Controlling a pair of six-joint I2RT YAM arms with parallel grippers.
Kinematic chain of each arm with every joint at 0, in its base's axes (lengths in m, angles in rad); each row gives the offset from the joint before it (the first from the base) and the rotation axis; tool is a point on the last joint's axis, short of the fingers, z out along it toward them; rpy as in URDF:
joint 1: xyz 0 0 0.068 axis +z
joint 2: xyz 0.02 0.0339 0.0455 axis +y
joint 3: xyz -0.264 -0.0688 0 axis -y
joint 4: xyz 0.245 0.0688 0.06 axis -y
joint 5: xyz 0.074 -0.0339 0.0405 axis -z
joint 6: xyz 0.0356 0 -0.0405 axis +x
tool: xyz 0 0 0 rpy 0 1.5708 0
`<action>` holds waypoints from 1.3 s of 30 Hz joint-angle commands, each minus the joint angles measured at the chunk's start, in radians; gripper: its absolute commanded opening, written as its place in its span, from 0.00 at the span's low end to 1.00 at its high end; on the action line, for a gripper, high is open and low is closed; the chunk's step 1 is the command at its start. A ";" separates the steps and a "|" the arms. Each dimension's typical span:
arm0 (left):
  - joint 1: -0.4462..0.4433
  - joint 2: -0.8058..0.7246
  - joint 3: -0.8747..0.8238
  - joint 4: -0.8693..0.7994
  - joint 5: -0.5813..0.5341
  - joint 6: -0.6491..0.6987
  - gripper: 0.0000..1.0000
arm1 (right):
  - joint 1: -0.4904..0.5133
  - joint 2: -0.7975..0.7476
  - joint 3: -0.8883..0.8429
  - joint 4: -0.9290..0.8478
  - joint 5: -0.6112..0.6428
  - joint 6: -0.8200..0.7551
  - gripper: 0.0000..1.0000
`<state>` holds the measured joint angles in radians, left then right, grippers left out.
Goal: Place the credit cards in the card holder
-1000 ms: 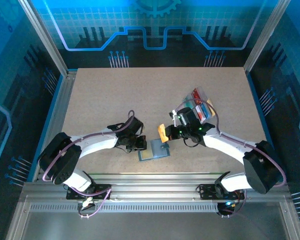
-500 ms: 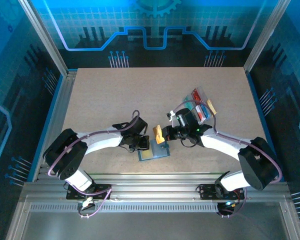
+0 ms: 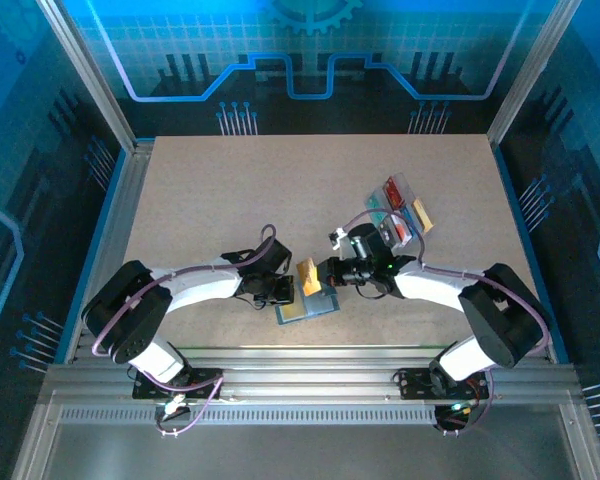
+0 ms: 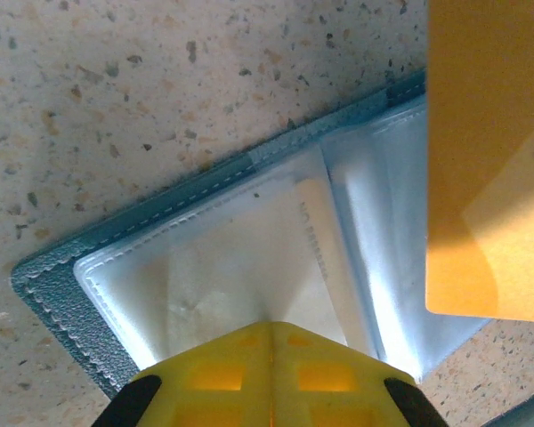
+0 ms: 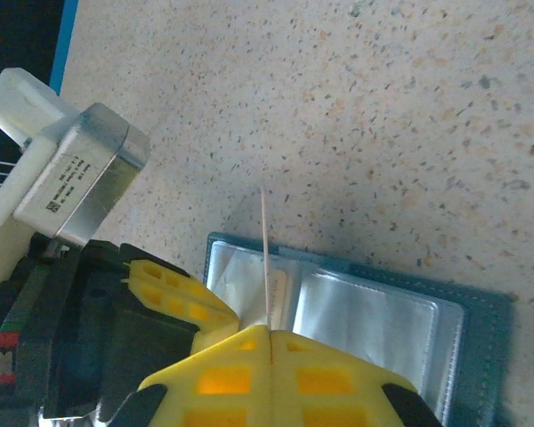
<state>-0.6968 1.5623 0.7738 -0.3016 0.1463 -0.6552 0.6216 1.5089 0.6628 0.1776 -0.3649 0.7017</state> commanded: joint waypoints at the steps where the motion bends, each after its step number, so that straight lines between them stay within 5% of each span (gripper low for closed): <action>1: -0.004 -0.013 -0.028 -0.035 -0.030 -0.012 0.07 | 0.019 0.030 -0.023 0.072 -0.032 0.037 0.00; 13: -0.004 -0.015 -0.029 -0.030 -0.022 -0.012 0.07 | 0.042 0.109 -0.044 0.166 -0.028 0.076 0.00; 39: -0.003 -0.022 -0.030 -0.024 -0.017 -0.014 0.07 | 0.102 0.014 -0.148 0.022 0.049 0.097 0.00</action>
<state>-0.6968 1.5570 0.7692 -0.3008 0.1459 -0.6552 0.7078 1.5524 0.5377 0.2817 -0.3431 0.7918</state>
